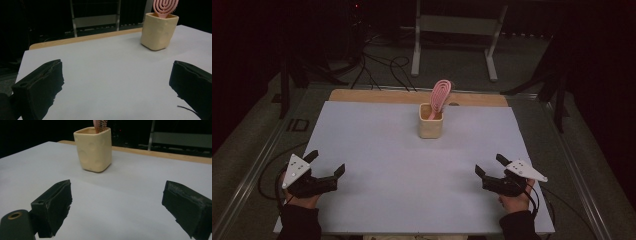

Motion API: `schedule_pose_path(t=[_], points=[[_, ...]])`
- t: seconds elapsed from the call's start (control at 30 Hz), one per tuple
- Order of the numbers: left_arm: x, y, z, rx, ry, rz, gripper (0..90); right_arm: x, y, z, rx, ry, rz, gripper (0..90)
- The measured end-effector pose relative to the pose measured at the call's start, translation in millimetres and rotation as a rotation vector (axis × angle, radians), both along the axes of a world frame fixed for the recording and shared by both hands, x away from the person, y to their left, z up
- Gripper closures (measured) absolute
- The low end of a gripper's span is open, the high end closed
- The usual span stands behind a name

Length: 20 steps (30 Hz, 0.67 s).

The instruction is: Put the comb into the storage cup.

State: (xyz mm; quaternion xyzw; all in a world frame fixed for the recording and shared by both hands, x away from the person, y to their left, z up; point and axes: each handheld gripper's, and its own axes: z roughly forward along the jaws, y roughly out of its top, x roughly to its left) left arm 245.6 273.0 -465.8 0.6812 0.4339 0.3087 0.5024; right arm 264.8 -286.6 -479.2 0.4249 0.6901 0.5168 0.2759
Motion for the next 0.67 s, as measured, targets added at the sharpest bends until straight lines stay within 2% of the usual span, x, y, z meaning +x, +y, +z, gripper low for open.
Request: schedule_pose_path(t=[0.17,0.27,0.67], points=[[-0.4,-0.6,-2.2,-0.01,-0.004,-0.013,0.0,-1.5,-0.8,-1.9,-0.012,-0.01,-0.009,8.9],[2.0,-3.0,-7.7,0.004,0.014,-0.026,0.0,-2.3,-2.1,-2.7,-0.01,-0.013,-0.014,9.0],[4.4,-4.6,-12.4,0.012,0.028,-0.016,0.0,-5.7,-2.7,-5.7,-0.027,-0.01,-0.022,8.9]])
